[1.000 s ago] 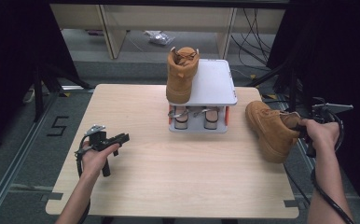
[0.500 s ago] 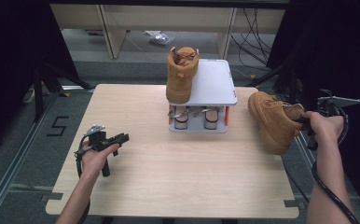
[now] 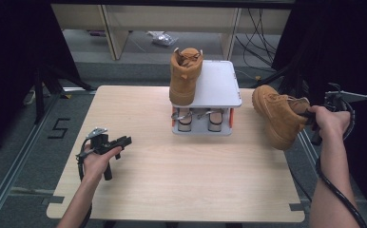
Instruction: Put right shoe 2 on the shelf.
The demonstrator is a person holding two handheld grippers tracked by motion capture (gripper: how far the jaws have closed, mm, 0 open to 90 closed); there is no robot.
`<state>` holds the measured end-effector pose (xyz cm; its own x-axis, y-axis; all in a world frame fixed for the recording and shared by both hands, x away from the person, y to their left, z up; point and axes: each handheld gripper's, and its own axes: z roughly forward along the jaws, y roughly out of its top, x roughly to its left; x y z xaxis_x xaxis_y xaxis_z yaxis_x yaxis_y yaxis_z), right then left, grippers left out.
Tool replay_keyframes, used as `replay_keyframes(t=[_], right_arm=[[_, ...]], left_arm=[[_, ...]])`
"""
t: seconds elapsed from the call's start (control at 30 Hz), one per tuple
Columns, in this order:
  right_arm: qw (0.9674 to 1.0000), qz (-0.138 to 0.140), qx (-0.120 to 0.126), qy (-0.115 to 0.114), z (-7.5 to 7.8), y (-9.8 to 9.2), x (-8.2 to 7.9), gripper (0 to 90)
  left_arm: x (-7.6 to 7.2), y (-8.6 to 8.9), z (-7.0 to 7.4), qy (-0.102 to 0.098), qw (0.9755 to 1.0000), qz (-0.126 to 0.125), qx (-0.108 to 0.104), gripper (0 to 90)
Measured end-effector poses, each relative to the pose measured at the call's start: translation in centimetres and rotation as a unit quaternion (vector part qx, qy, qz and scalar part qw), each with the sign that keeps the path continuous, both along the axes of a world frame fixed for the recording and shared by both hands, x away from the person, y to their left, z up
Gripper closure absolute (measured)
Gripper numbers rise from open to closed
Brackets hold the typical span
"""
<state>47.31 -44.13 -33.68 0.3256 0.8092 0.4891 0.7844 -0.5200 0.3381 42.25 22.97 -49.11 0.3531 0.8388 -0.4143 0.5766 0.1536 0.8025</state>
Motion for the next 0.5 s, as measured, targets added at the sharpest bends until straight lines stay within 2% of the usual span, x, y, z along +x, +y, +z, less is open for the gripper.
replay_keyframes(t=[0.37,0.47,0.5], right_arm=[[0.9999,0.000,0.005,-0.009,1.3,0.6,0.7,82.3],[0.9998,-0.004,0.006,-0.016,1.5,1.0,0.9,82.4],[0.9994,-0.008,0.008,-0.033,1.4,1.1,1.0,82.3]], left_arm=[[0.0,0.2,0.1,-0.001,1.0000,0.004,-0.001,69.8],[0.0,0.3,0.1,-0.002,1.0000,0.004,-0.001,69.7],[0.0,0.3,0.1,-0.002,1.0000,0.006,-0.002,69.7]])
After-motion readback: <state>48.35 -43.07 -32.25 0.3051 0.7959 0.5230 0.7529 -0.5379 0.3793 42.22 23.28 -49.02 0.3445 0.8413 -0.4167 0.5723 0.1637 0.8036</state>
